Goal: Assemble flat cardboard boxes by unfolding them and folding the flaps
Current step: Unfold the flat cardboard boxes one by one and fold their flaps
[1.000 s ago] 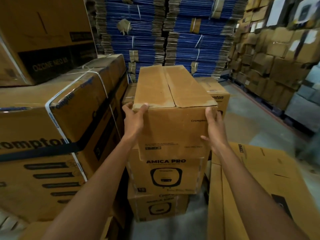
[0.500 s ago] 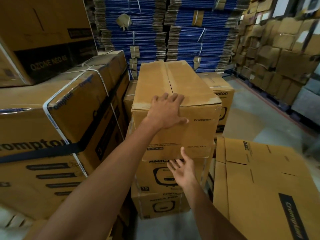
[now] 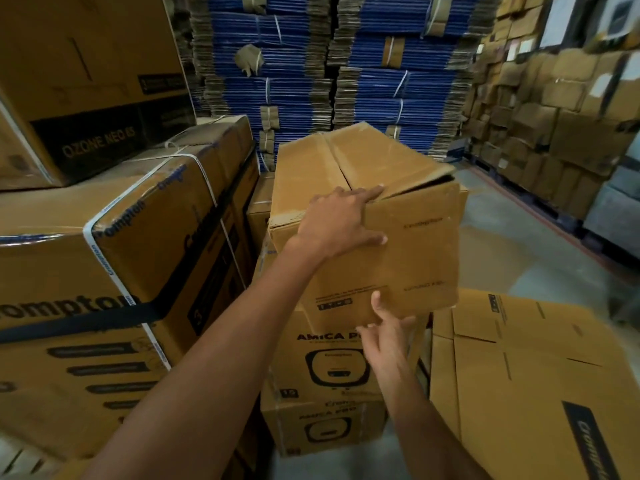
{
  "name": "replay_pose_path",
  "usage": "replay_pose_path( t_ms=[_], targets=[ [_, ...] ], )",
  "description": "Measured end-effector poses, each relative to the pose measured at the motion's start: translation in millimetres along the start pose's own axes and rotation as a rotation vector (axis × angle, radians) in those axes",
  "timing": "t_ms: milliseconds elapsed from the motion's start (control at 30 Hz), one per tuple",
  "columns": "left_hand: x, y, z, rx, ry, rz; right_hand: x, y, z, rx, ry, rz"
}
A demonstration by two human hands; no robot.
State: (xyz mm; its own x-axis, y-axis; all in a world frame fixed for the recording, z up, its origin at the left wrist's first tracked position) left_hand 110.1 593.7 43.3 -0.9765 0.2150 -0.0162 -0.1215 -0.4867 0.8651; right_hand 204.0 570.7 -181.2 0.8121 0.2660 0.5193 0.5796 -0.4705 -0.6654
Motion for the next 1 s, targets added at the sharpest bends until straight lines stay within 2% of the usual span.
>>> replay_pose_path(
  t_ms=[133, 233, 467, 567, 700, 833, 1000],
  targets=[
    [13.5, 20.4, 10.7, -0.064, 0.167, -0.264, 57.1, -15.3, -5.3, 0.07, 0.258, -0.022],
    [28.9, 26.5, 5.2, -0.151, 0.288, -0.589, 112.9, -32.1, -24.5, 0.079, 0.472, -0.102],
    [28.5, -7.2, -44.2, -0.505, 0.67, -1.349, 228.3, -104.9, -91.2, 0.162, 0.993, -0.889],
    [15.6, -28.3, -63.3, -0.635, 0.819, -1.565, 244.2, -140.4, -114.4, 0.198, 1.084, -1.172],
    [1.3, -52.3, -82.7, -0.78, 0.964, -1.712, 232.1, -173.0, -128.1, 0.263, 1.194, -1.443],
    [-19.1, -89.2, -108.5, -0.719, 1.112, -1.907, 201.8, -194.9, -133.3, 0.376, 1.343, -1.659],
    [-42.5, -139.3, -138.1, -0.352, 1.426, -1.998, 136.0, -198.9, -128.9, 0.484, 1.752, -1.821]
  ],
)
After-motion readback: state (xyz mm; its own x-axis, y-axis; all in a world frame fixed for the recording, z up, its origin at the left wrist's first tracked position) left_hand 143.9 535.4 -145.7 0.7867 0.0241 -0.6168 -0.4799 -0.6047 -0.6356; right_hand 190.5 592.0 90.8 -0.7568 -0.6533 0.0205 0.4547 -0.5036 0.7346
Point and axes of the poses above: each hand's wrist, its own z-axis towards the middle knuckle, its own y-axis out of the back of the hand, x = y × z, the point moved 4 cm from there along z, towards the middle knuckle, and after that the axes turned 10 degrees about -x, right-handed, at the moved point
